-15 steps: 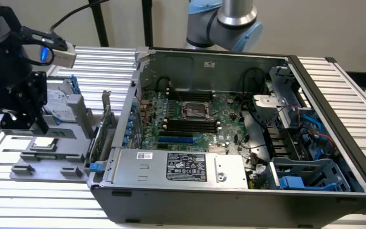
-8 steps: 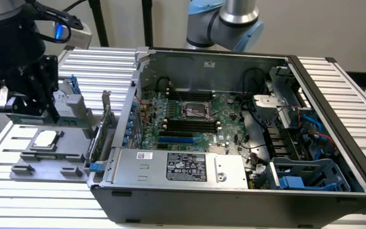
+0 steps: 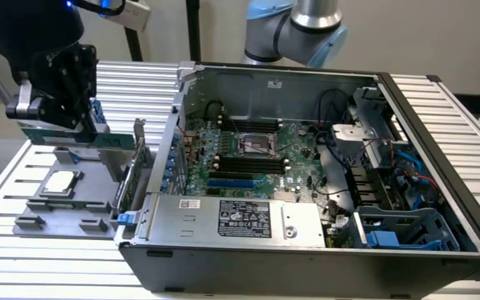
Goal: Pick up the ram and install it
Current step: 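Pick up the ram and move it above insertion slot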
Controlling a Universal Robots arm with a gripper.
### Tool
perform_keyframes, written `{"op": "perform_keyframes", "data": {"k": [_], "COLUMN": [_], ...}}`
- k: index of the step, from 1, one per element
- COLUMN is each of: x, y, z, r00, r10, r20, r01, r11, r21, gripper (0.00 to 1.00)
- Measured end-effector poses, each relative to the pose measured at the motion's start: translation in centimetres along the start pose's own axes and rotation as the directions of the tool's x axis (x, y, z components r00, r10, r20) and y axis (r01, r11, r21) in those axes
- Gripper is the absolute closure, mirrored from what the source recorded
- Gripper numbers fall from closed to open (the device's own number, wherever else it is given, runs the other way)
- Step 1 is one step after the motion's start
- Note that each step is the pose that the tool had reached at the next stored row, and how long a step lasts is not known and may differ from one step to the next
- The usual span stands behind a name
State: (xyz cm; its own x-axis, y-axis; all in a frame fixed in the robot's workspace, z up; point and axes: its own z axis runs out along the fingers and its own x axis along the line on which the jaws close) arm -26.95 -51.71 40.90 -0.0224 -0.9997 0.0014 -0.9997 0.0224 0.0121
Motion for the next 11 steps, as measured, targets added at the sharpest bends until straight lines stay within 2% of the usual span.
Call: {"op": "perform_keyframes", "data": {"k": [4,11], "x": [0.0,-0.1], "y": [-1.82,-4.98], "z": [-0.81,-1.01], "r00": [1.0,1.0], "r10": [0.0,0.0], "r20": [0.0001,0.0], "r01": [0.0,0.0], "r11": [1.0,1.0], "r21": [0.0,0.0], "gripper": [0.87,0.87]}}
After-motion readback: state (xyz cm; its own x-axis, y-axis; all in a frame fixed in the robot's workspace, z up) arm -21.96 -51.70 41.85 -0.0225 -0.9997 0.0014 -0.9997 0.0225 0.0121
